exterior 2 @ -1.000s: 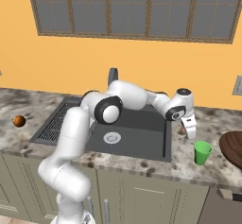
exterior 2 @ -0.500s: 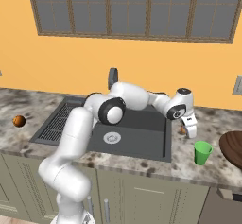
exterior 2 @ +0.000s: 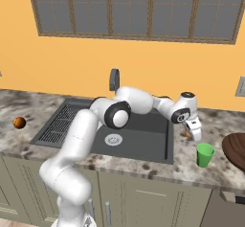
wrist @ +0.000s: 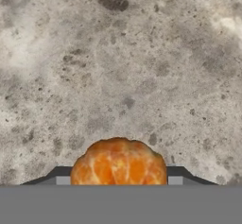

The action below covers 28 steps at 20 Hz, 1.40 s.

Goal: Remove the orange and tangerine from the sink. Then move the bowl and cup from the counter to the sink for washing.

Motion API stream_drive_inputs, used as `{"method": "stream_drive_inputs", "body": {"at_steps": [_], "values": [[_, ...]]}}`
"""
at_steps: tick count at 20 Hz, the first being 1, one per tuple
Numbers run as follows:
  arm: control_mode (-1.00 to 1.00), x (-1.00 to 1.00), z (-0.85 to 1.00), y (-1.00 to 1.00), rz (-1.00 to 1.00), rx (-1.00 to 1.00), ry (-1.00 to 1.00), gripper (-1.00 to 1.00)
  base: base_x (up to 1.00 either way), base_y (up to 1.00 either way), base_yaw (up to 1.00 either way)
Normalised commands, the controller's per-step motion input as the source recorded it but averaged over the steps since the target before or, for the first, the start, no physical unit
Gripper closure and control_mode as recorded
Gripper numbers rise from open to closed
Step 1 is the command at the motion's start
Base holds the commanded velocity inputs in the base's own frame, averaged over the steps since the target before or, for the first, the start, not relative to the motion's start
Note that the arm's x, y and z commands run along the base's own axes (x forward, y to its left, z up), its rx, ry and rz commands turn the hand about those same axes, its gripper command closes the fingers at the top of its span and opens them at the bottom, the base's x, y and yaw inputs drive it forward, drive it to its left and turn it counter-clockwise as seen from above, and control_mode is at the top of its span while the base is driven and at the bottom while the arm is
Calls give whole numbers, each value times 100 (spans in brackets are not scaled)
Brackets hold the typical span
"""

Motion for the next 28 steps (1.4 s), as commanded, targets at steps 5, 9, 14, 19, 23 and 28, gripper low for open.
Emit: {"method": "stream_drive_inputs", "body": {"at_steps": [5, 9, 14, 19, 23, 28], "values": [[-100, 7, -13, -5, 4, 0, 1, 100, 0, 0, 0], [-100, 5, -12, -4, 4, 0, 1, 100, 0, 0, 0], [-100, 0, -16, -6, 2, 0, 7, -100, 0, 0, 0], [-100, 2, -4, -11, 1, 0, 16, -100, 0, 0, 0], [-100, 1, -1, -12, 2, 0, 15, -100, 0, 0, 0], [-100, 0, 13, -7, 3, 0, 6, -100, 0, 0, 0]]}}
